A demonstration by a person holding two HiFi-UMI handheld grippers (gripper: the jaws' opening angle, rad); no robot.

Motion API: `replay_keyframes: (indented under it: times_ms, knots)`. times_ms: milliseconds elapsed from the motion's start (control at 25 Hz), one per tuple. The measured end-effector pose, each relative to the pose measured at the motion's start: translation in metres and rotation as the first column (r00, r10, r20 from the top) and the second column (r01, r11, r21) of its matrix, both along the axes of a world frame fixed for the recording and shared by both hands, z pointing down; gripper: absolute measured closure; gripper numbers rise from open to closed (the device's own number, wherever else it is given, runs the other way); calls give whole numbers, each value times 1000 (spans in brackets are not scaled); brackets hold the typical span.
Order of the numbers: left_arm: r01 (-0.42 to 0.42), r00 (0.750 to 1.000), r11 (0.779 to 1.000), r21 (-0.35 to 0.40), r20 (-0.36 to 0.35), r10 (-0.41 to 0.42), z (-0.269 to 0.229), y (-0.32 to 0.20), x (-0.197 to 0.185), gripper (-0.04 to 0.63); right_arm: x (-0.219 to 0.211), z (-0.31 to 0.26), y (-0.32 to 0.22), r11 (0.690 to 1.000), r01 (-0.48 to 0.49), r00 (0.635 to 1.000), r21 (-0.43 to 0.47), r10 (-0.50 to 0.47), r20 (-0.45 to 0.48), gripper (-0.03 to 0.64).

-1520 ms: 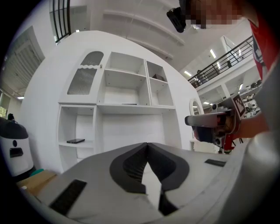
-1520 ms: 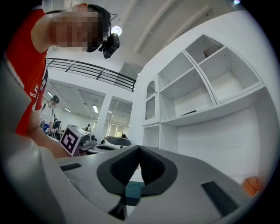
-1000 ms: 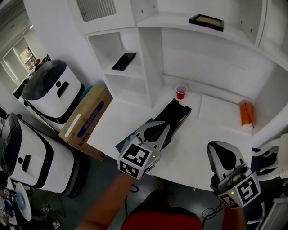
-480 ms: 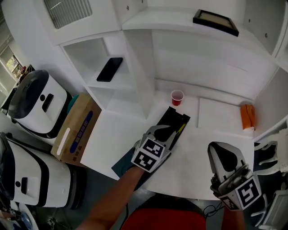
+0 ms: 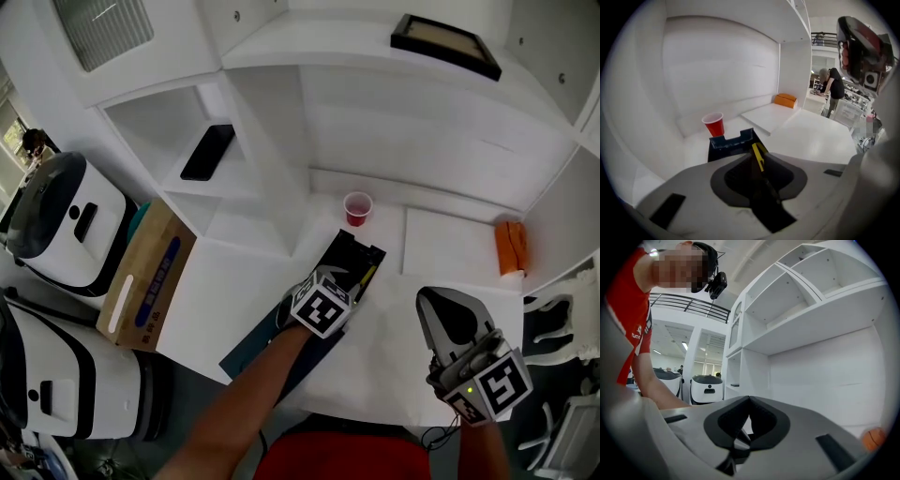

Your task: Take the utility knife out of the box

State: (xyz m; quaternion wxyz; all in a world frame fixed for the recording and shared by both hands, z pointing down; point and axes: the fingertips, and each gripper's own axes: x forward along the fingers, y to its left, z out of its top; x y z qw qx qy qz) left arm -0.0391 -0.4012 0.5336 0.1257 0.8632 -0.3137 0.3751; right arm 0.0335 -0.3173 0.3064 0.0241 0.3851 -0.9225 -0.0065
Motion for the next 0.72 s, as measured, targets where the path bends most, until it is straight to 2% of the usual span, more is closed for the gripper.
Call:
replay_keyframes:
  times_ms: [160, 360, 560, 720]
  knots:
    - [-43, 997, 996, -82, 57, 48, 25, 1, 1, 437, 5, 1, -6, 1000, 0, 1000, 2, 0, -3, 619]
    - [-82, 986, 981, -176, 128, 106, 41, 3, 4, 425, 14, 7, -14, 1000, -6, 1000, -10, 6, 3, 620]
    - [-133, 963, 958, -253, 195, 185, 51, 5, 4, 426, 23, 4, -21, 1000, -15, 999, 1, 15, 32, 620]
    - [-200, 935, 938, -282, 233, 269, 55, -1, 9, 426, 32, -1, -30, 999, -39, 997, 8, 38, 73, 619]
